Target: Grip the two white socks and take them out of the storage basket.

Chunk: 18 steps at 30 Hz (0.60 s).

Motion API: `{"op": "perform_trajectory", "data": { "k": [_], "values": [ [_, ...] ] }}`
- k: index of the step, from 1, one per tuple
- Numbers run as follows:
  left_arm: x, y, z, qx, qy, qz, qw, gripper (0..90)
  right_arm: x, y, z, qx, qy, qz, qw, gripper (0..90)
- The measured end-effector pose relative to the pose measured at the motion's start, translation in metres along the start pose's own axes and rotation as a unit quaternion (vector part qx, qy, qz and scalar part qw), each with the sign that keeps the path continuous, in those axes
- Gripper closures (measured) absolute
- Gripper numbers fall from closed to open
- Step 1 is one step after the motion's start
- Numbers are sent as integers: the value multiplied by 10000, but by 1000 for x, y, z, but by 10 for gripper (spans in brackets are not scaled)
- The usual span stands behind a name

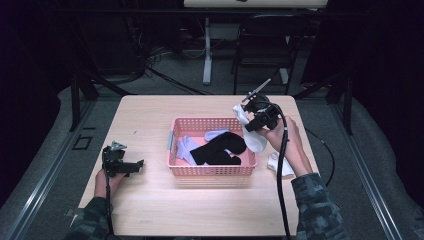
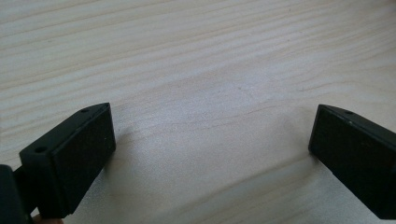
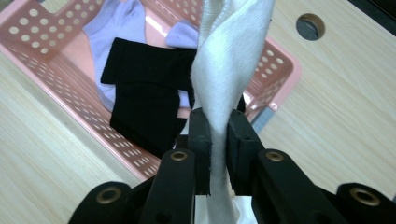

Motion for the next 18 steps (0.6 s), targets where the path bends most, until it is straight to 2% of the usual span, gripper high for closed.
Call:
{"op": "perform_trajectory", "data": {
  "k": [9,18],
  "values": [
    [0,0,0,0,1,1,10000,3,-24,-7,21,-54,318,86,9994,816],
    [0,0,0,-1,-1,-1,10000,3,-47,-5,41,-94,646,51,9979,816]
  ]
}}
Point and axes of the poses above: each handheld gripper's, and its own axes: y roughly forward along the jaws, z roughly out of its underside, x roughly to its left, the point moved 10 cm from there along y, roughly forward along the jaws, and after that the axes turned 8 degrees about x, right-handed, at the moved point
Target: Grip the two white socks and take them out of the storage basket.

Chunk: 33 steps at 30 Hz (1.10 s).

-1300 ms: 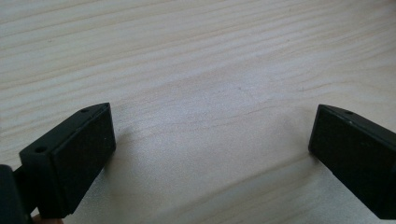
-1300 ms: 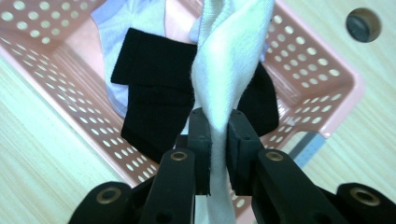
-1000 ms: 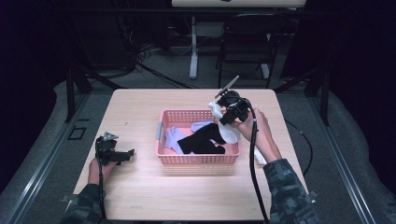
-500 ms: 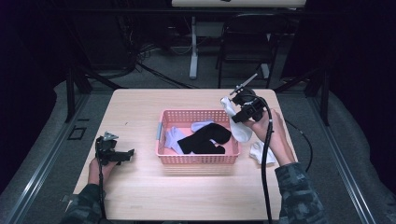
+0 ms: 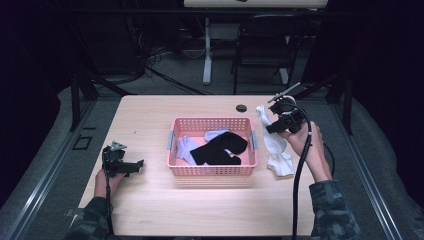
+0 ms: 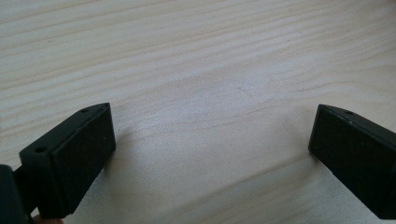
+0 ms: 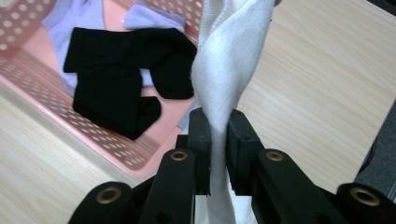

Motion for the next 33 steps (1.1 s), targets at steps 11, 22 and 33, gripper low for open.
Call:
{"op": "perform_trajectory", "data": {
  "k": [11,22,33],
  "values": [
    [0,0,0,-1,0,2,10000,4,-29,27,22,209,477,-77,9986,815],
    [0,0,0,1,1,0,10000,3,-38,72,40,500,756,-198,9957,814],
    [0,0,0,1,2,-1,10000,3,-39,121,54,775,834,-114,9934,801]
  ]
}}
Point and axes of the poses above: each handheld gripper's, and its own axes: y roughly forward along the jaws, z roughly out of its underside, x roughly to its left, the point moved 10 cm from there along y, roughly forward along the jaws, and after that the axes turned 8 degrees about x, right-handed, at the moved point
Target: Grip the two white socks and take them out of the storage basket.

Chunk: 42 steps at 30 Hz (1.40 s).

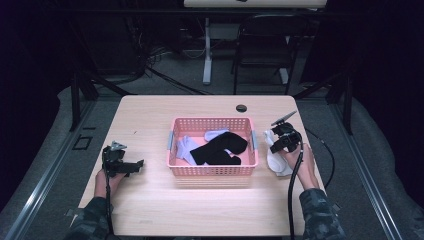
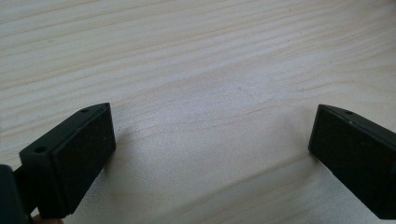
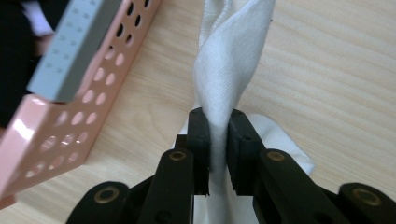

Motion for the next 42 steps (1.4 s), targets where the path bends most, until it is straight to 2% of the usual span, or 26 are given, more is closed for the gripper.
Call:
{"op": "perform_trajectory", "data": {
  "k": [2,3,4,11,12,16,24,25,29,34,42],
  "values": [
    [0,0,0,0,-2,0,10000,3,-1,3,-1,-10,28,31,10000,792],
    [0,0,0,1,-1,1,10000,3,0,6,-2,-117,116,-20,9999,783],
    [0,0,0,0,-1,1,10000,3,-2,6,-1,25,39,39,10000,767],
    [0,0,0,-1,-2,3,10000,3,-4,5,-2,-18,87,123,9999,637],
    [0,0,0,-1,-1,0,10000,3,-3,5,-3,-157,173,117,9997,616],
    [0,0,0,0,-2,1,10000,3,-2,-5,-1,-200,85,137,9997,509],
    [0,0,0,0,-1,0,10000,3,5,-34,6,-664,-56,115,9977,254],
    [0,0,0,-1,0,1,10000,3,4,-37,9,-653,-98,163,9977,235],
    [0,0,0,0,-1,2,10000,3,10,-50,20,-862,-282,112,9958,147],
    [0,0,0,-2,-2,2,10000,3,14,-59,37,-1063,-386,170,9934,96],
    [0,0,0,0,-2,1,10000,4,11,-52,73,-991,-360,283,9940,10]
  ]
}}
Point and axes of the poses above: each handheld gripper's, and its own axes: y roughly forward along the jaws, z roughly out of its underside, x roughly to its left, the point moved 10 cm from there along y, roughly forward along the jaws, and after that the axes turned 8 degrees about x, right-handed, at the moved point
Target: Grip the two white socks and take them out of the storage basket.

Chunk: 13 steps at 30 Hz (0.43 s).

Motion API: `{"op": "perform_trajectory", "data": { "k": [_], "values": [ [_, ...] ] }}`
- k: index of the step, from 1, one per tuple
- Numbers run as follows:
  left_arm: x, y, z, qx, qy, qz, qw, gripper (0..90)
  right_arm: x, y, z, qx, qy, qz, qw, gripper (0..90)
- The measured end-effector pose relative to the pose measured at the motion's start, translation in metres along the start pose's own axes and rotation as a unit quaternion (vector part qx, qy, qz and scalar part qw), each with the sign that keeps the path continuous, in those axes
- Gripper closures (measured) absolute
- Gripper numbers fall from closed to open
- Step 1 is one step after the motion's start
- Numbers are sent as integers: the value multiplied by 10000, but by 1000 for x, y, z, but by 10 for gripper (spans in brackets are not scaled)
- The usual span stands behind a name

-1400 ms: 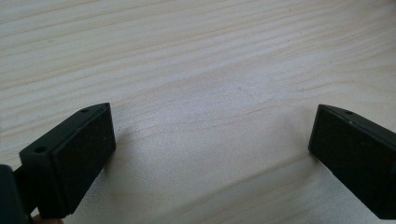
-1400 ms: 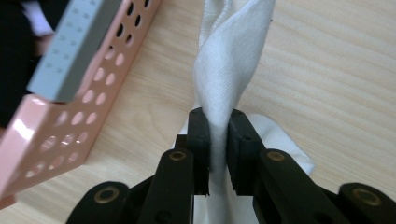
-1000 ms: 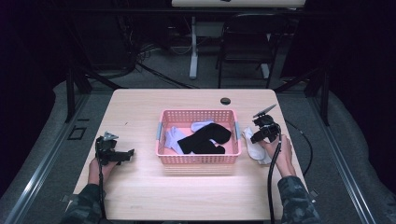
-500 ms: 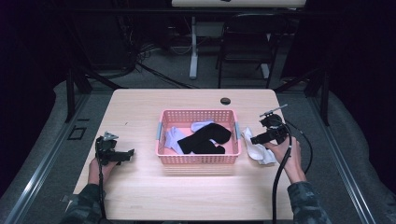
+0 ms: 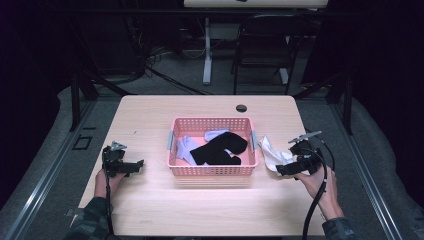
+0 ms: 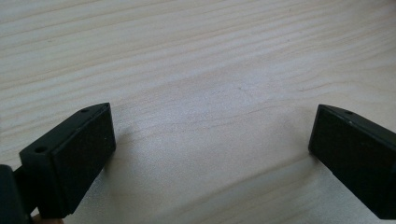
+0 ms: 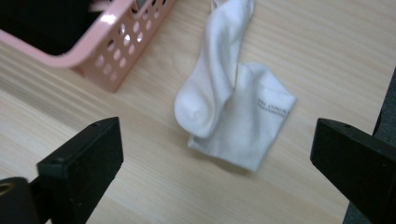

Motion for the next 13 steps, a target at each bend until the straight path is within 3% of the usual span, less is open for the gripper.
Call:
{"op": "perform_trajectory", "data": {
  "k": [5,13],
  "values": [
    [0,0,0,0,0,0,10000,3,-3,9,20,-10,117,5,9999,1],
    [0,0,0,-14,-17,3,10000,3,-5,25,40,243,215,-106,9994,4]
  ]
}}
Point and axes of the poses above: each handheld gripper's, and its own axes: y roughly forward along the jaws, z roughly out of its underside, x roughly to its left, the point moved 10 cm from there along y, roughly forward along the jaws, and after that the axes turned 8 degrees about x, right-handed, at the moved point
